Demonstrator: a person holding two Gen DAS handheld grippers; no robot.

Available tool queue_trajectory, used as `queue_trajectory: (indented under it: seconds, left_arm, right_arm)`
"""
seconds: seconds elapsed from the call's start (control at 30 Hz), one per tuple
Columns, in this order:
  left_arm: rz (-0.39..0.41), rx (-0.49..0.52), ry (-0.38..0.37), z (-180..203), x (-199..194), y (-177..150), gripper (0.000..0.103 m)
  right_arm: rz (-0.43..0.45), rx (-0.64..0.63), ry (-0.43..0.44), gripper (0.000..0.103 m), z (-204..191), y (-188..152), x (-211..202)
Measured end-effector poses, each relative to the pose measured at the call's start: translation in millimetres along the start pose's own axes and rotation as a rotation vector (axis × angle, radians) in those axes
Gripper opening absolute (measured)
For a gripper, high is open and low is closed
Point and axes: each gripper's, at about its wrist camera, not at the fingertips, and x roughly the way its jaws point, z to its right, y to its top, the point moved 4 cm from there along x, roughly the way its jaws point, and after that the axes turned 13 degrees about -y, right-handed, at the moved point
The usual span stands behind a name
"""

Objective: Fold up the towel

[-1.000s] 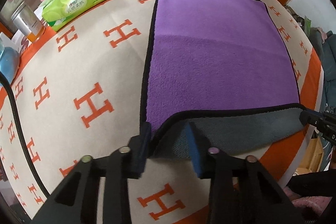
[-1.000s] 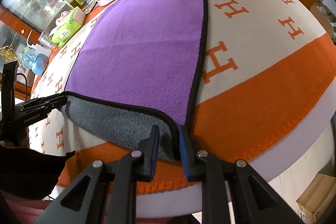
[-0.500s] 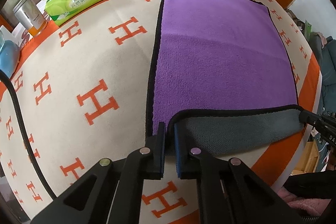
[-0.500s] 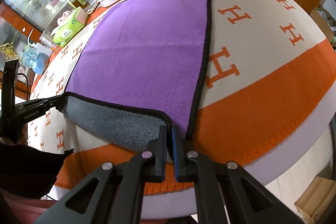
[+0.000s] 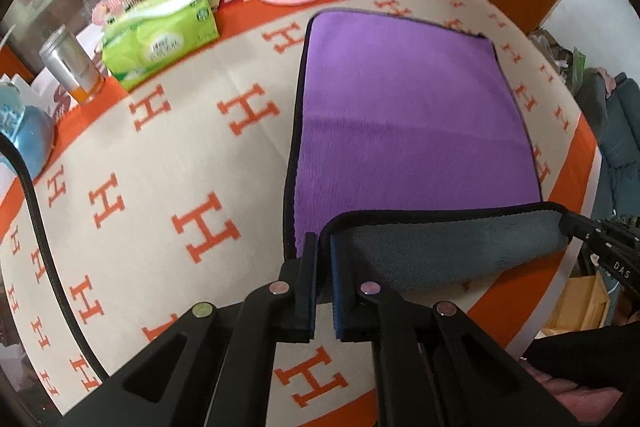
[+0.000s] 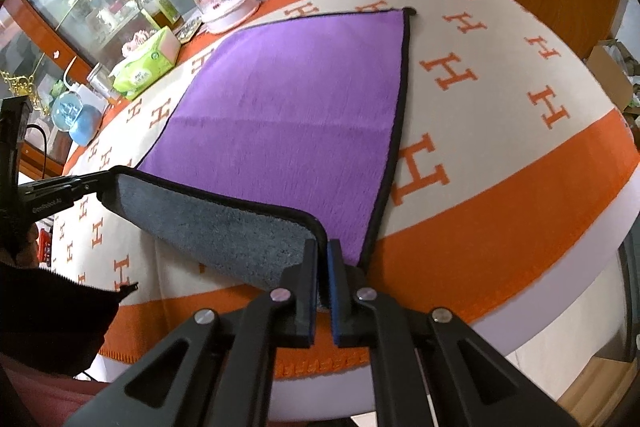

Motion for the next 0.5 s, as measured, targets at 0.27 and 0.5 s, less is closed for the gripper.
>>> queue_trajectory:
  seconds: [0.27, 0.5]
  left_arm:
    - [0.073, 0.048, 0.012, 10.0, -23.4, 29.7, 0.004]
    - [0.142, 0.094, 0.021, 17.3, -39.4, 65.6, 0.004]
  right_arm:
    - [0.098, -0.021, -0.005, 0.004, 4.1, 27.2, -23.2]
    - [0.175, -0.061, -0.019, 0.004, 6.3, 59.7, -34.6]
